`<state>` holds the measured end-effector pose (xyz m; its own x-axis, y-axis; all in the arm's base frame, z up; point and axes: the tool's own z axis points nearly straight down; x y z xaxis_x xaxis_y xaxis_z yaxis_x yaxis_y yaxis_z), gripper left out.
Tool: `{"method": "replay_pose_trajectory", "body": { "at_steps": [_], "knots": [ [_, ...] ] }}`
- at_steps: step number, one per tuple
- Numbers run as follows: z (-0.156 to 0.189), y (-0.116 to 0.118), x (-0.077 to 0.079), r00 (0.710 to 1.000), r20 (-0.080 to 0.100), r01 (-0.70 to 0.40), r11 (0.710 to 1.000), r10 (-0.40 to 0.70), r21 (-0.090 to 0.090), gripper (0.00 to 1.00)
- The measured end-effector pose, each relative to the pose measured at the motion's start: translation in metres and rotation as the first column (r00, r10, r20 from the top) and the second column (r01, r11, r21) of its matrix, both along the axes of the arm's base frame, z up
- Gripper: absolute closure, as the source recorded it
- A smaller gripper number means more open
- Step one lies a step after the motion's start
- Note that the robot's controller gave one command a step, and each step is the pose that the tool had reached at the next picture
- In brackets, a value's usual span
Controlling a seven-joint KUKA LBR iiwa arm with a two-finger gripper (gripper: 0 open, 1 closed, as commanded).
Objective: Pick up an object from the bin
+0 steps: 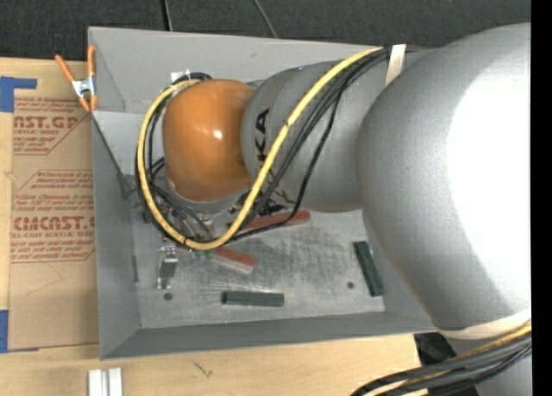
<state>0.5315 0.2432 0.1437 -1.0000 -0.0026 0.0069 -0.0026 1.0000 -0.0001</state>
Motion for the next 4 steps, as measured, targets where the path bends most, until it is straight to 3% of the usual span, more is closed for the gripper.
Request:
{"method": "replay_pose_trajectory", "body": {
  "at_steps": [1, 2, 3, 4],
  "knots": [
    [0.004, -0.001, 0.002, 1.0, 0.007, 0.002, 1.0, -0.002, 0.002, 0.0],
    [-0.071, -0.077, 0.012, 0.998, 0.004, 0.062, 0.998, -0.062, 0.004, 1.0],
    [-0.071, -0.077, 0.012, 0.998, 0.005, 0.062, 0.998, -0.062, 0.004, 1.0],
    [0.062, -0.118, 0.022, 0.998, 0.008, 0.064, 0.998, -0.064, 0.002, 1.0]
  ]
}}
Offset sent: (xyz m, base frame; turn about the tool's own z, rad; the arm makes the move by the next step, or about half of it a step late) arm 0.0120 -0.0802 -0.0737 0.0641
